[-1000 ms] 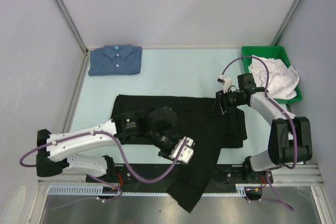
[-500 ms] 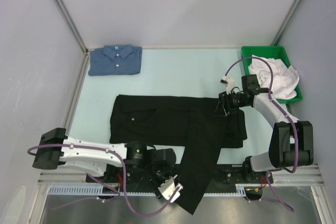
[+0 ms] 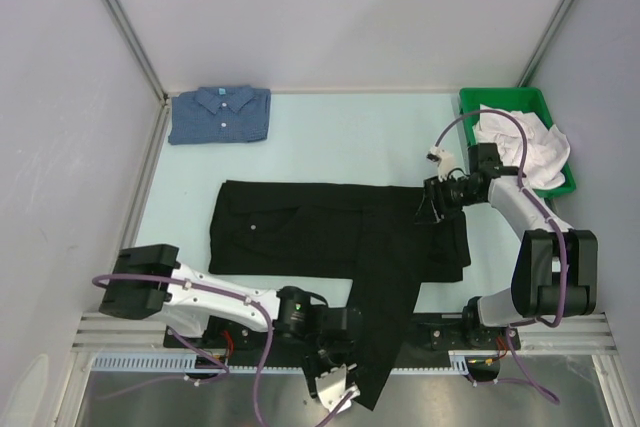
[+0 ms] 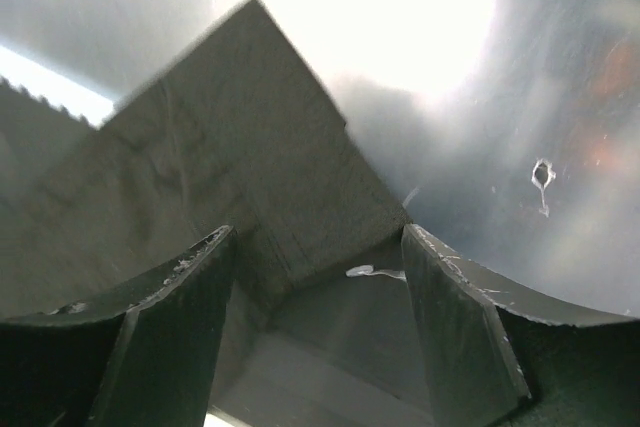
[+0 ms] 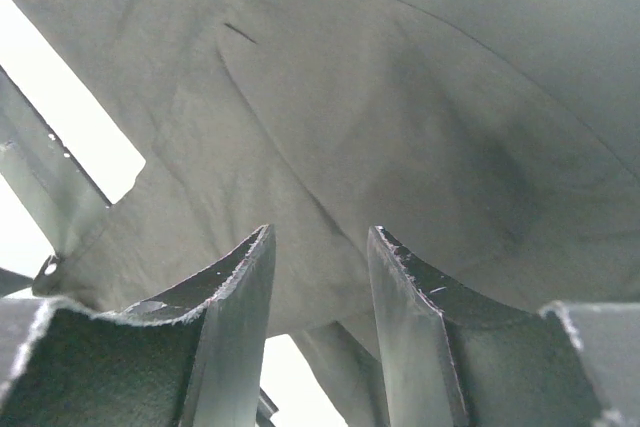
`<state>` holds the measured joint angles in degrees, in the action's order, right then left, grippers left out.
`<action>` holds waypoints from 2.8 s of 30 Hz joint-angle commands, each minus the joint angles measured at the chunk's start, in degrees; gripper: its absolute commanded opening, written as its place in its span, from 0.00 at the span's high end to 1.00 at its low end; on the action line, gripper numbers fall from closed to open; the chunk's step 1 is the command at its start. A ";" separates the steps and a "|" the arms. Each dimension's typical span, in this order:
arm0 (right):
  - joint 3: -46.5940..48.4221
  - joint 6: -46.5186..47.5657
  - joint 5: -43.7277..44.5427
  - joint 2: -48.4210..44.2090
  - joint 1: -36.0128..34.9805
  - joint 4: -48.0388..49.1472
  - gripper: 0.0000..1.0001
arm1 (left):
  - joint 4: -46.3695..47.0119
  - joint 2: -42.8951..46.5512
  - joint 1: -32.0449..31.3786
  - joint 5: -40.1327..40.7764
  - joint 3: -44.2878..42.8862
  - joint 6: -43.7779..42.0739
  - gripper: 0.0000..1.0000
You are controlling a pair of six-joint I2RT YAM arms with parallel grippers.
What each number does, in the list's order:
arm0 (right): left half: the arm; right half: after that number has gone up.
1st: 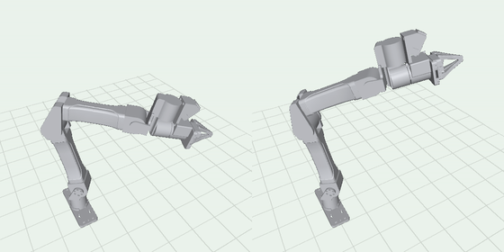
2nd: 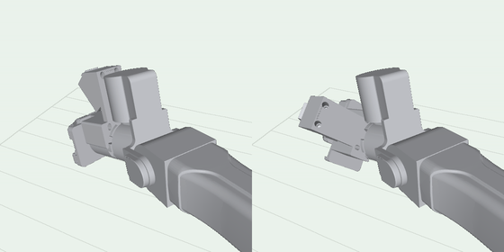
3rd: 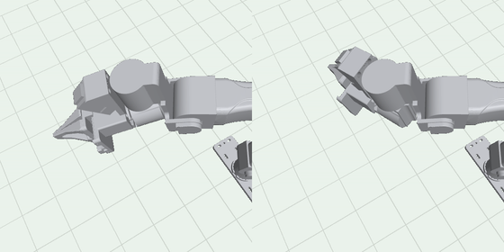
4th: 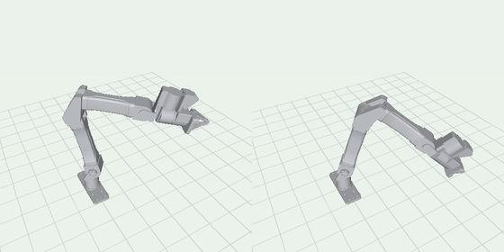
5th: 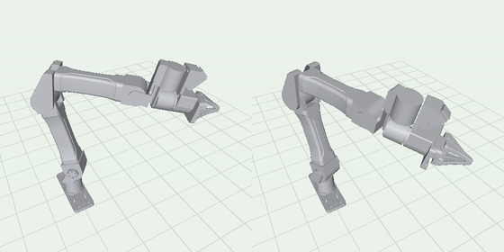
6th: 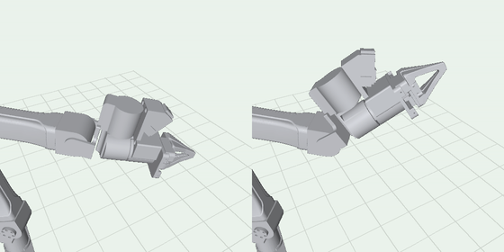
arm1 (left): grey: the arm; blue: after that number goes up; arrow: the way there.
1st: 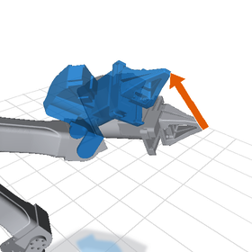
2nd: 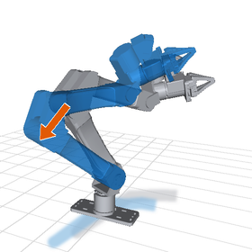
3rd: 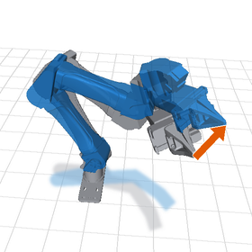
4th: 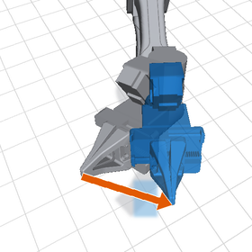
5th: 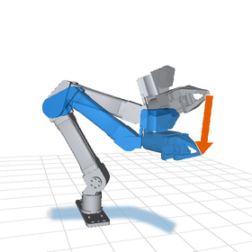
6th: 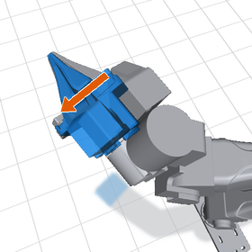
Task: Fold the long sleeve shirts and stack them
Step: Fold the shirt
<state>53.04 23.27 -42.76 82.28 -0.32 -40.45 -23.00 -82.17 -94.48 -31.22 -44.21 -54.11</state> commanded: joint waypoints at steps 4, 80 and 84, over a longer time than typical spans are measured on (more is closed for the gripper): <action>0.75 3.45 -0.30 -1.86 3.30 -3.23 0.52 | -5.38 -5.53 -2.91 -5.42 -8.78 -7.68 0.29; 17.54 10.75 1.89 17.12 -7.41 -15.98 0.55 | -31.12 -20.12 87.19 -9.48 -33.38 25.73 0.34; 17.89 10.57 3.12 18.53 -8.82 -15.81 0.55 | -32.19 -24.26 84.90 -6.14 -35.42 22.03 0.33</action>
<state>70.28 33.01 -41.39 100.82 -7.94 -55.64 -46.59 -103.74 -7.14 -40.05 -76.64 -22.13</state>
